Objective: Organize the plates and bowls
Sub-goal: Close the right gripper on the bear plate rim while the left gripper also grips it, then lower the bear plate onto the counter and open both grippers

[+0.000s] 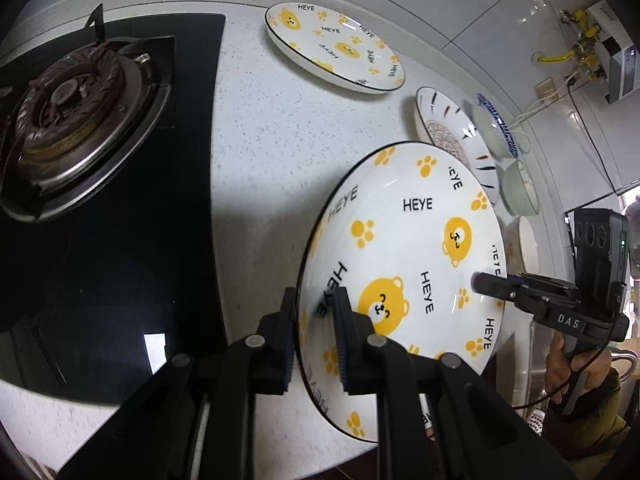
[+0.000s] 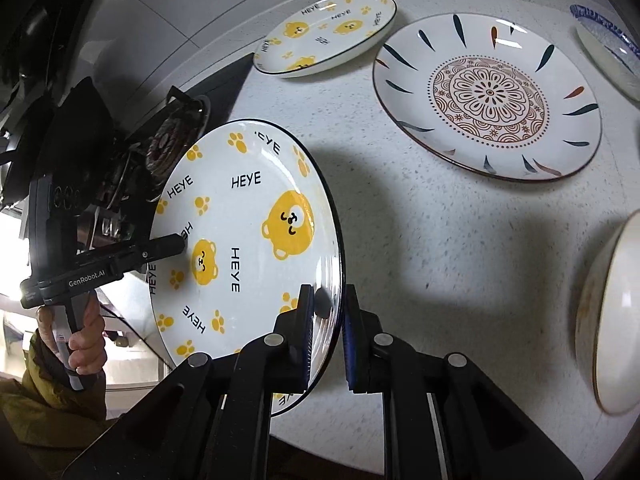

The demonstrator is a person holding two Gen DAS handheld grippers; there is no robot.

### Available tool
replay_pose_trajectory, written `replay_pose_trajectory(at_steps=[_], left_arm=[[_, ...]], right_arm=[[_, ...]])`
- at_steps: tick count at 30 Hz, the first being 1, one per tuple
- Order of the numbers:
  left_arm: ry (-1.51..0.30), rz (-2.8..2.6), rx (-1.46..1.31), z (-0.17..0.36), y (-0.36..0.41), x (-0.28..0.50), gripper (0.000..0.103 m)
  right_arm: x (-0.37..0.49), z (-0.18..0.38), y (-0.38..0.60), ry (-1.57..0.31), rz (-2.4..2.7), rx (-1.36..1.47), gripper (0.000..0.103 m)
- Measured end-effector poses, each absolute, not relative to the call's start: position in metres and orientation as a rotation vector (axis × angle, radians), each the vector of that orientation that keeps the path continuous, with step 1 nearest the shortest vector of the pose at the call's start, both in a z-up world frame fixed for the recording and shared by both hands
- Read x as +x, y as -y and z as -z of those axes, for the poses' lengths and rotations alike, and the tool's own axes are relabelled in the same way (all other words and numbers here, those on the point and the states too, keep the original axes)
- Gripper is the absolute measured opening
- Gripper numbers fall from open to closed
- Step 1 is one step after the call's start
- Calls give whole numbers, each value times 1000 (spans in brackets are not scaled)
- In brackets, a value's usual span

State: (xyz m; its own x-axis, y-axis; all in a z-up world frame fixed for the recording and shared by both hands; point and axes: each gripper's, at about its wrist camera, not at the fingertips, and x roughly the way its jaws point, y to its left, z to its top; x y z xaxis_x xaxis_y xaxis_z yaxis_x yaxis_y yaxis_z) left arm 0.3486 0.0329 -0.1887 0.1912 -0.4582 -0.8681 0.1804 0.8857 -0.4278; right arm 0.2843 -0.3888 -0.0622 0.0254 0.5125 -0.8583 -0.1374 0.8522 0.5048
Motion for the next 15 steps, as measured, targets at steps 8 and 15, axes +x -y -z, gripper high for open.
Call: replay_pose_trajectory(at_steps=[8, 15], left_arm=[[-1348, 491, -246, 191, -31, 310, 16], [-1407, 458, -237, 218, -26, 308, 16]], right_arm=[[250, 59, 391, -1487, -466, 325, 12], [243, 92, 392, -1537, -445, 379, 12]])
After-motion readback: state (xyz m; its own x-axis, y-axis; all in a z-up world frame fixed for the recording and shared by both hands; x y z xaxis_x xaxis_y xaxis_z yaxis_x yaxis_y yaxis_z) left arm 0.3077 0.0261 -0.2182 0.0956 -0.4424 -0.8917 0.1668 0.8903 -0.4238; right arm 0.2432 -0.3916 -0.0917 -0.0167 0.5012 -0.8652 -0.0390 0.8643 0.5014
